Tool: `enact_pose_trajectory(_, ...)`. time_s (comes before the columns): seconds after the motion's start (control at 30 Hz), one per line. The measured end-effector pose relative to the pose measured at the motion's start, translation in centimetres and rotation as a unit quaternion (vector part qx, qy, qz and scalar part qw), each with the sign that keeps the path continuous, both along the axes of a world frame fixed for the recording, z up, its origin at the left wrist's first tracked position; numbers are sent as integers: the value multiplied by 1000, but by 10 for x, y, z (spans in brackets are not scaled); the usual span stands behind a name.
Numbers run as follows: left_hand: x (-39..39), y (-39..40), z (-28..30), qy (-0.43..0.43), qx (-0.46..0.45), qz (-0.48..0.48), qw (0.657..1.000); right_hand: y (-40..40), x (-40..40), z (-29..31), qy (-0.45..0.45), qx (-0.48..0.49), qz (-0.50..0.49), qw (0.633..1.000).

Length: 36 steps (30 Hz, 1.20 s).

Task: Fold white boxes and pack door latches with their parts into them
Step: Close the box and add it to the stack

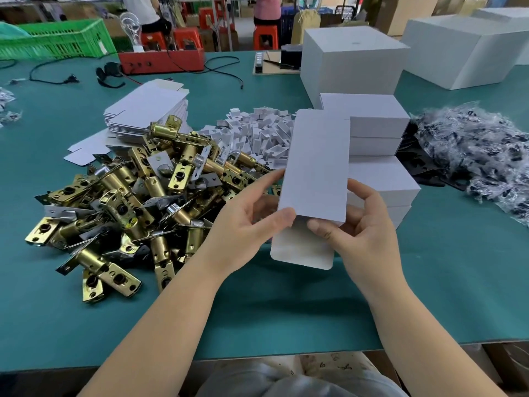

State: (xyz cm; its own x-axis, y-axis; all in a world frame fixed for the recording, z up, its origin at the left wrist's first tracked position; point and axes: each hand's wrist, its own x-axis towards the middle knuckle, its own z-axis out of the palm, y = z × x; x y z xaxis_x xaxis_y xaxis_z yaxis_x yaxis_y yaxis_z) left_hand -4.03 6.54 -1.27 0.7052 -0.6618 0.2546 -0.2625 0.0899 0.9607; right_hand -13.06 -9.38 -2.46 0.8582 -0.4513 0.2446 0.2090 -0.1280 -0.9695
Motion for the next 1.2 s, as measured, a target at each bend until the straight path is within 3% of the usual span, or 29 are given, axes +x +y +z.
enact_pose_trajectory(0.13, 3, 4, 5, 69, -51, 3, 996, 0, -3, 3, -49, 40, 35, 997)
enact_pose_trajectory(0.33, 8, 8, 4, 167, -41, -80, 982, -6, 1, 1, -53, 115, 15, 992)
enact_pose_trajectory(0.43, 13, 11, 5, 259, -121, -134, 949, -8, 0, 4, -92, 164, -3, 982)
enact_pose_trajectory(0.53, 15, 14, 5, 266, -170, -181, 931, -10, -1, 7, -123, 219, 2, 968)
enact_pose_trajectory(0.7, 6, -2, 1, 287, -153, -47, 944, -4, 1, 5, -109, 179, 64, 976)
enact_pose_trajectory(0.8, 6, -3, 4, 260, -127, 22, 957, -6, -3, -7, 4, 135, 122, 983)
enact_pose_trajectory(0.9, 10, 5, 8, 241, -100, 36, 965, -14, -3, -11, 161, 192, 113, 961)
enact_pose_trajectory(1.03, 12, 8, 9, 250, -39, 39, 967, -10, 5, 14, 131, 282, 208, 927)
enact_pose_trajectory(1.2, 8, 0, 3, 225, 18, 85, 970, -4, 4, 2, 136, 152, 212, 956)
